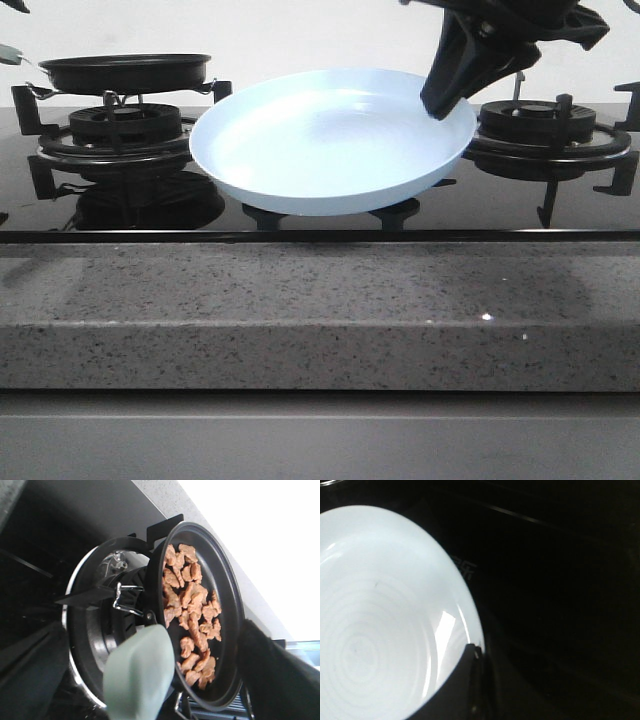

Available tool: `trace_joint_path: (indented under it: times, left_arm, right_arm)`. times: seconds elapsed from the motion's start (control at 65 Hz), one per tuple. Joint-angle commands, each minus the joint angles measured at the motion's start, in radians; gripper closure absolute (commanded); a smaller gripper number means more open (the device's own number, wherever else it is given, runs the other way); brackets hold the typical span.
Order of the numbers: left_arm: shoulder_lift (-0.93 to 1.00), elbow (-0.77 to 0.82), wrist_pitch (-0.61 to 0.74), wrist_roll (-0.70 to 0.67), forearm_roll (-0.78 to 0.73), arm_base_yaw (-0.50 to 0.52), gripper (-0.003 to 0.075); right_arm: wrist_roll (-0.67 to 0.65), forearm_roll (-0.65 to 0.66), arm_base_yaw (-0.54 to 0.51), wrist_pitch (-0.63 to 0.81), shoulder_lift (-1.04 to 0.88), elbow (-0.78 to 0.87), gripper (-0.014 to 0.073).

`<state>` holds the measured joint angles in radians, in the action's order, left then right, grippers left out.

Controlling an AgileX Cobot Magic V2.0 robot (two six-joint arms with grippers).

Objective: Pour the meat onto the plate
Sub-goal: 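Grasp the pale green pan handle with the left gripper and lift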

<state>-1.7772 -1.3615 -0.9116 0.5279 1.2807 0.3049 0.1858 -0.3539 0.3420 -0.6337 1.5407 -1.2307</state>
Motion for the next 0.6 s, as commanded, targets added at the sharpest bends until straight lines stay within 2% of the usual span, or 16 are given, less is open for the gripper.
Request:
trace_joint_path:
  times: [0.0, 0.092, 0.369, 0.493, 0.585]
  left_arm:
    - [0.038, -0.040, -0.035, 0.021, 0.104, 0.005, 0.0066]
    - [0.038, -0.045, -0.032, 0.021, 0.108, 0.005, 0.0099]
    - [0.038, -0.047, -0.025, 0.021, 0.120, 0.005, 0.0261]
    - [0.038, -0.047, -0.015, 0.021, 0.120, 0.005, 0.0302]
    - [0.038, -0.047, -0.013, 0.021, 0.120, 0.005, 0.0303]
  right_arm:
    - [0.007, -0.020, -0.001, 0.057, -0.036, -0.027, 0.0663]
    - [0.007, -0.020, -0.001, 0.057, -0.036, -0.027, 0.0663]
    - [0.007, -0.020, -0.001, 0.057, -0.036, -0.027, 0.0663]
    - [0.007, -0.020, -0.001, 0.057, -0.036, -0.027, 0.0663]
    - [0.007, -0.020, -0.001, 0.057, -0.036, -0.027, 0.0663]
